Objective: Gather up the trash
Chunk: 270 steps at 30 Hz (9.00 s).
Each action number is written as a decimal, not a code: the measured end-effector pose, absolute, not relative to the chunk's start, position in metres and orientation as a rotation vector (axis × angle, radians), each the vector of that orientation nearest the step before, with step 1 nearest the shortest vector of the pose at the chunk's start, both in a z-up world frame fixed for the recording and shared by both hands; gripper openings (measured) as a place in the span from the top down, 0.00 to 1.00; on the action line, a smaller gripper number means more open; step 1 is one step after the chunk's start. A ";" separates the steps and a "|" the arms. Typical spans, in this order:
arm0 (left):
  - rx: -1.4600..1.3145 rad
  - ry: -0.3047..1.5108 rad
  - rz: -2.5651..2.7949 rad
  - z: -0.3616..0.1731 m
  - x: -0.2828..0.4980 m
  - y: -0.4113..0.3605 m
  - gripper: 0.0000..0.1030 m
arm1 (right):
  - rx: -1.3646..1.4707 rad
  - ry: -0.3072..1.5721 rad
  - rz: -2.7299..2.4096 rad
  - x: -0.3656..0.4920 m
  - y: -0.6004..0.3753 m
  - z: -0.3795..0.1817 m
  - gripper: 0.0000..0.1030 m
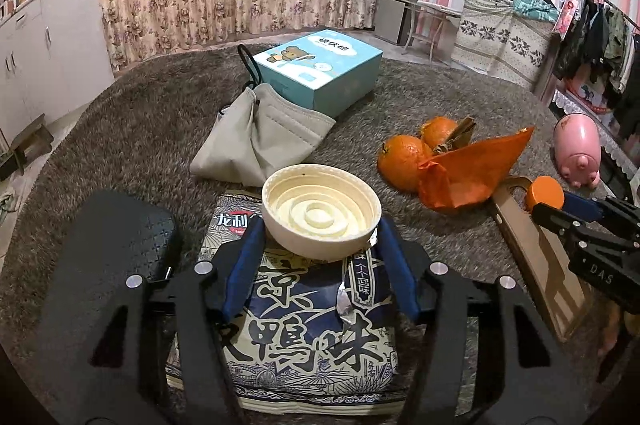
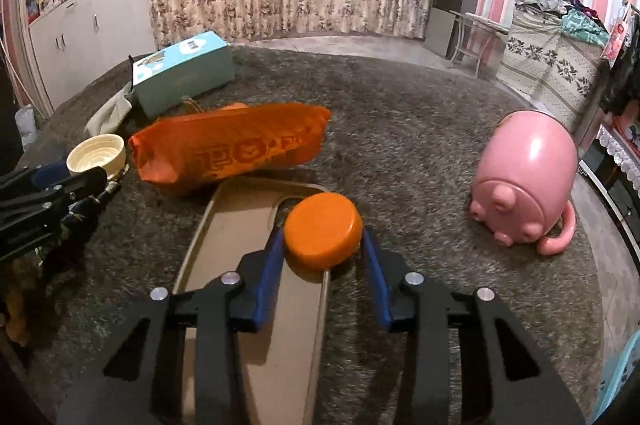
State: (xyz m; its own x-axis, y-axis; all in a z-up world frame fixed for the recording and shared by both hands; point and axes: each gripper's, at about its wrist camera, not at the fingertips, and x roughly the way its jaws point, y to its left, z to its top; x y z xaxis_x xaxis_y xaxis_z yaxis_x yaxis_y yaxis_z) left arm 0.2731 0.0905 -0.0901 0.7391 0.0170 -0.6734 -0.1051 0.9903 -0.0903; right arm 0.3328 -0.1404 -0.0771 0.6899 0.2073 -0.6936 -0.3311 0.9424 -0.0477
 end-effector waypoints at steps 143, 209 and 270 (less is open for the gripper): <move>0.098 0.431 -0.358 -0.009 0.200 -0.310 0.08 | 0.229 0.620 -0.475 0.140 -0.498 -0.059 0.32; 0.016 0.833 0.138 -0.093 0.237 0.073 0.32 | -0.060 0.644 -0.038 0.210 -0.263 -0.051 0.08; -0.038 0.548 -0.015 -0.052 0.198 0.074 0.87 | 0.206 0.609 0.144 0.243 -0.233 -0.004 0.97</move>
